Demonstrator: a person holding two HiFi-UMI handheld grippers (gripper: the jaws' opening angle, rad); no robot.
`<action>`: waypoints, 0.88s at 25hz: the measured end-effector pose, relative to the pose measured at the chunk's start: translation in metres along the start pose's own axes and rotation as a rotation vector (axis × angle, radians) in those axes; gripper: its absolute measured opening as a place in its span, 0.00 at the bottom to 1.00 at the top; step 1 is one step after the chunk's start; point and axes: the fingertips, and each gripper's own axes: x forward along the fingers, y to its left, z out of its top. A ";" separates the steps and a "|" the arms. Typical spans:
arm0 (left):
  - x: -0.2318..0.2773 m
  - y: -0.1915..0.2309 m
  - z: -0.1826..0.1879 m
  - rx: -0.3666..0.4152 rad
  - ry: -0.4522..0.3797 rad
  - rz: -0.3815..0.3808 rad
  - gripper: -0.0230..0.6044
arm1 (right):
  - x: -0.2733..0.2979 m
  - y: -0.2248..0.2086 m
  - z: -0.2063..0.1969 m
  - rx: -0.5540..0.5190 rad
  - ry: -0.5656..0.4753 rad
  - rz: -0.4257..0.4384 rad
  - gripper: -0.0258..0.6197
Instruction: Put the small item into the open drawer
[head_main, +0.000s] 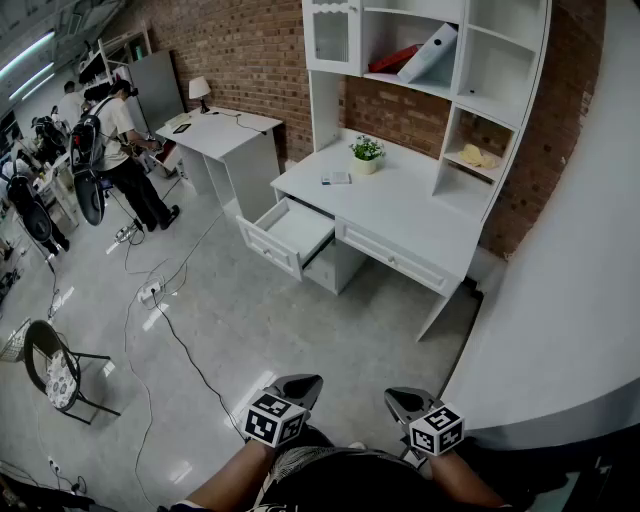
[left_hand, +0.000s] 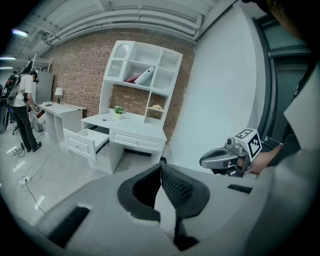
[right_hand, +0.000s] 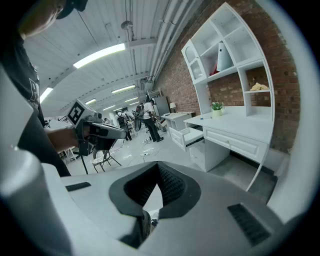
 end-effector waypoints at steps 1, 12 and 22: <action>-0.001 0.000 -0.001 0.005 0.003 0.000 0.06 | 0.000 0.001 0.000 -0.001 -0.002 -0.001 0.04; -0.006 0.001 0.000 -0.011 -0.001 0.017 0.06 | -0.007 0.003 0.004 -0.011 -0.009 0.014 0.04; -0.006 -0.006 -0.001 0.000 0.000 0.015 0.06 | -0.011 0.008 0.003 -0.011 -0.033 0.026 0.04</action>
